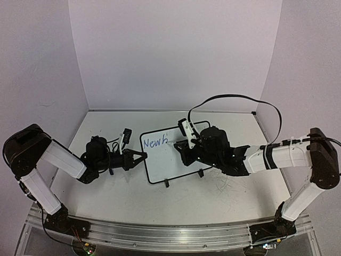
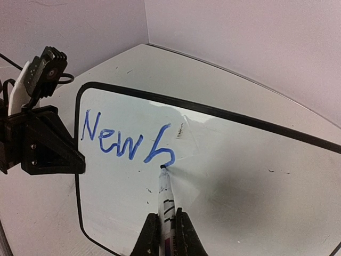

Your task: Write a sentence on the whiteboard

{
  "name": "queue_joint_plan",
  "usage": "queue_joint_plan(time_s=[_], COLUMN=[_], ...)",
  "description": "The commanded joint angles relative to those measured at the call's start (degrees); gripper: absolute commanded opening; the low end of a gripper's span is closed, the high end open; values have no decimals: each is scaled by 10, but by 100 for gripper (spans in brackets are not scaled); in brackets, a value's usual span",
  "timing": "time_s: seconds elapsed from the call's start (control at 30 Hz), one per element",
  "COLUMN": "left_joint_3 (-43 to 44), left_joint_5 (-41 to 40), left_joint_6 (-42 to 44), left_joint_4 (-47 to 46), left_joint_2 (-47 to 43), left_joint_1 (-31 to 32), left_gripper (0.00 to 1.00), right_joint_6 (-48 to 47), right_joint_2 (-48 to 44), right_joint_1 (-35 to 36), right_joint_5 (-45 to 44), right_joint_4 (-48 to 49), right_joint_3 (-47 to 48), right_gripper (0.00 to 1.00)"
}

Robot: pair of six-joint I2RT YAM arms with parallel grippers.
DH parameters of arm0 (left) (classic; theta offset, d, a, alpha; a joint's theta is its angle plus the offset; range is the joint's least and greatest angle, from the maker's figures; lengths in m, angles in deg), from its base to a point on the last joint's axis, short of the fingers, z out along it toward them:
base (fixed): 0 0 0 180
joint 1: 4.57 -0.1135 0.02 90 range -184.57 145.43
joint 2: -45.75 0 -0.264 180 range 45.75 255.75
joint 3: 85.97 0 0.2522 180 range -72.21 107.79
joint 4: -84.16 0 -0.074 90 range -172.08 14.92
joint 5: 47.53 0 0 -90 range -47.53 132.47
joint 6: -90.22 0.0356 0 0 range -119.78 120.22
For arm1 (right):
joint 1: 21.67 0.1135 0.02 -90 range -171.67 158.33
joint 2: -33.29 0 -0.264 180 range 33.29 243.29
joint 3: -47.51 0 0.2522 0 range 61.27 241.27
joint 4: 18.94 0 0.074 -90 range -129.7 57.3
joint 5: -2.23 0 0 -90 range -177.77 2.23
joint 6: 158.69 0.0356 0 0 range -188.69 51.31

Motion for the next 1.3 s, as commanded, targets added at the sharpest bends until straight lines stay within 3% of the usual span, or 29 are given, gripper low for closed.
queue_joint_plan(time_s=[0.0,1.27], left_joint_3=[10,9], left_joint_5=[-11,-17], left_joint_6=[13,14], left_joint_4=[35,39], left_joint_2=[4,9], left_joint_1=[7,9], left_gripper=[0,0], right_joint_6=[6,-1], right_joint_2=[17,28], right_joint_1=[-5,-5], right_joint_5=[0,-23], right_joint_4=[-4,14], right_joint_3=[19,50], right_gripper=[0,0])
